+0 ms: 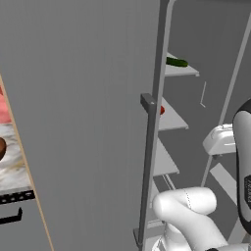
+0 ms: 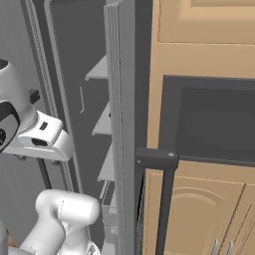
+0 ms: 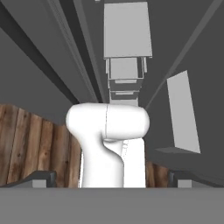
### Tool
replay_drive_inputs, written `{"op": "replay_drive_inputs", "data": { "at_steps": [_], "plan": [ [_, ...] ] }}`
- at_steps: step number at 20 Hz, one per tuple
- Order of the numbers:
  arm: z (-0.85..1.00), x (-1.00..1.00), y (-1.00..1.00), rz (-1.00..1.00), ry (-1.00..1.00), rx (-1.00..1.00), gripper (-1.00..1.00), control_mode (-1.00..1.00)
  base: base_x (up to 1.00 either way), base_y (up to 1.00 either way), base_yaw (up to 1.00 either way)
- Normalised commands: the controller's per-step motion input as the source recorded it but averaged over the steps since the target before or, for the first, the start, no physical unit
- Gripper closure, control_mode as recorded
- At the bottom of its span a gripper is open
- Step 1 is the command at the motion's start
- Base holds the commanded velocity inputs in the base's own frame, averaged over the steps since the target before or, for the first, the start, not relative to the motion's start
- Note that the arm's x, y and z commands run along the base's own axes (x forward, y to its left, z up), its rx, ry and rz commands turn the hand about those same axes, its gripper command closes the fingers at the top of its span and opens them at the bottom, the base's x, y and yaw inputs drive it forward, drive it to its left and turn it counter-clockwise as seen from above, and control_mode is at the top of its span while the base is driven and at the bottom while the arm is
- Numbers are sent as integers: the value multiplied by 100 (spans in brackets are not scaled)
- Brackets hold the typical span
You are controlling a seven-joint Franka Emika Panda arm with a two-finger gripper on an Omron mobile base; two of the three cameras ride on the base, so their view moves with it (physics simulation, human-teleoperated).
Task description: Take the eggplant, cucumber, and bell pepper from the freezer and place them in the bowl on the counter.
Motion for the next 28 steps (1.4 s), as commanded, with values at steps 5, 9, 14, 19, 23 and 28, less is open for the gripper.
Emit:
{"op": "replay_drive_inputs", "data": {
  "at_steps": [5,9,14,19,23,28],
  "plan": [
    [0,0,0,0,0,0,-100,100,0,0,0],
    [0,0,0,0,0,0,-100,100,7,0,1],
    [2,0,-15,4,-6,1,-100,-100,1,-3,2],
    [13,16,-5,1,-14,1,-100,-100,0,0,0],
    [17,25,-1,0,-18,0,-100,-100,0,0,0],
    [19,28,0,0,-14,0,-100,-100,0,0,0]
  ]
}}
